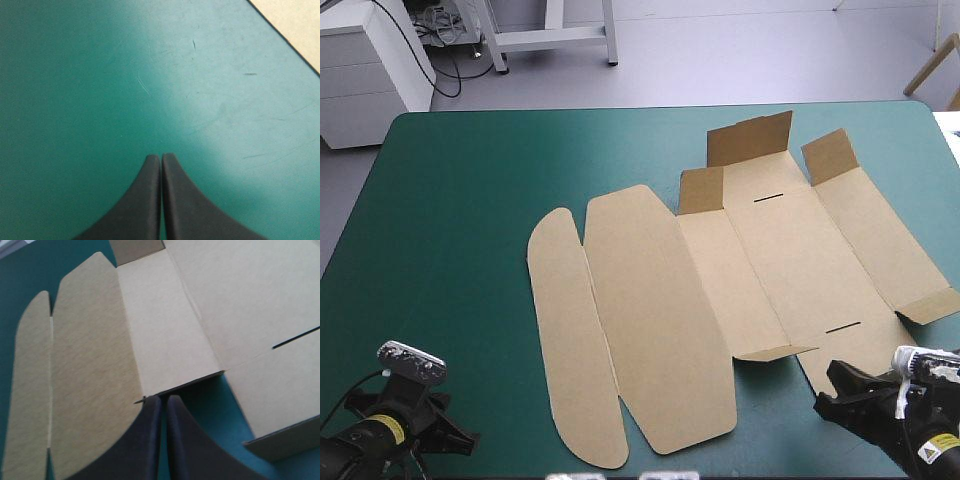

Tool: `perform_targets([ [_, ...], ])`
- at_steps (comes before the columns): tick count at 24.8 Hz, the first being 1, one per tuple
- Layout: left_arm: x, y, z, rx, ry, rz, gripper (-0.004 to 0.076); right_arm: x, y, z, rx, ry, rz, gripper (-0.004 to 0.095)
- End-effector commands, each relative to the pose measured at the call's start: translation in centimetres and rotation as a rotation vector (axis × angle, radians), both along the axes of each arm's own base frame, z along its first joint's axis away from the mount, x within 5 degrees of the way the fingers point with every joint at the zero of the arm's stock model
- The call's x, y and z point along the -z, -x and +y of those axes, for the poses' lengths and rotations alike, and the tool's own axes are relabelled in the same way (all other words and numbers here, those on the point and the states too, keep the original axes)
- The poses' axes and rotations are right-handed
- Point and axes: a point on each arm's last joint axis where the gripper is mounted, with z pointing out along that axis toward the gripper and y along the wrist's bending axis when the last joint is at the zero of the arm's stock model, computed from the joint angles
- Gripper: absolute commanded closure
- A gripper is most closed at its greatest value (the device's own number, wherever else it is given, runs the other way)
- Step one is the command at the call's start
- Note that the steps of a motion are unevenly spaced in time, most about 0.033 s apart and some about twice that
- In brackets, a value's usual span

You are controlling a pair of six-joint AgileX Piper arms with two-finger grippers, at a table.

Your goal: Fold the box

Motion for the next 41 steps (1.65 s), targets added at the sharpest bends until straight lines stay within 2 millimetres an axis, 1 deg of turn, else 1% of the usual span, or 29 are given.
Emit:
perform_targets([
  [1, -0.8, -0.4, -0.1, 0.002, 0.009, -0.053, 0.0734, -1.4, -0.6, 0.7, -0.016, -0.15, -0.01, 0.083],
  [5, -0.8, -0.4, -0.1, 0.002, 0.007, -0.054, 0.0734, -1.3, -1.1, 0.7, -0.021, -0.148, 0.014, 0.0829],
  [6, -0.8, -0.4, -0.1, 0.002, 0.011, -0.053, 0.0734, -1.3, -1.1, 0.7, -0.022, -0.146, 0.014, 0.0814],
  [8, -0.8, -0.4, -0.1, 0.003, 0.013, -0.052, 0.0734, -1.3, -1.2, 0.7, -0.028, -0.131, 0.003, 0.0728],
  [9, -0.8, -0.4, -0.1, 0.003, 0.013, -0.052, 0.0734, -1.3, -1.2, 0.6, -0.032, -0.123, -0.002, 0.0669],
  [10, -0.8, -0.4, -0.1, 0.003, 0.013, -0.052, 0.0734, -1.3, -1.2, 0.7, -0.037, -0.115, -0.003, 0.0653],
  [13, -0.8, -0.4, -0.1, 0.003, 0.013, -0.052, 0.0734, -1.2, -1.1, 0.7, -0.089, -0.041, -0.018, 0.0653],
  [20, -0.8, -0.4, -0.1, 0.003, 0.013, -0.052, 0.0734, -1.1, -1.0, 0.7, -0.08, -0.062, -0.001, 0.0657],
  [22, -0.8, -0.4, -0.1, 0.003, 0.013, -0.052, 0.0734, -1.2, -1.0, 0.9, -0.08, -0.092, 0.0, 0.0633],
  [25, -0.8, -0.5, -0.1, 0.002, 0.006, -0.058, 0.0734, -1.4, -0.8, 1.3, -0.1, -0.16, 0.018, 0.0571],
  [28, -0.9, -0.5, -0.1, 0.002, 0.004, -0.061, 0.0734, -1.2, -0.6, 1.5, -0.096, -0.209, 0.067, 0.0479],
  [30, -1.2, -0.5, -0.1, 0.002, 0.008, -0.071, 0.0734, -1.0, -0.4, 1.6, -0.099, -0.227, 0.107, 0.0397],
  [33, -2.4, -0.6, -0.1, 0.002, 0.022, -0.114, 0.0734, -0.8, -0.1, 1.7, -0.098, -0.255, 0.16, 0.0235],
  [35, -3.4, -0.6, 0.0, 0.002, 0.026, -0.154, 0.0734, -0.8, -0.1, 1.8, -0.091, -0.286, 0.172, 0.0145],
  [38, -4.8, -0.7, 0.2, -0.002, 0.015, -0.21, 0.0734, -0.9, -0.1, 1.9, -0.065, -0.337, 0.195, 0.0079],
  [41, -5.9, -0.7, 0.3, -0.004, 0.015, -0.254, 0.0734, -0.8, 0.0, 1.9, -0.029, -0.395, 0.235, 0.0074],
])
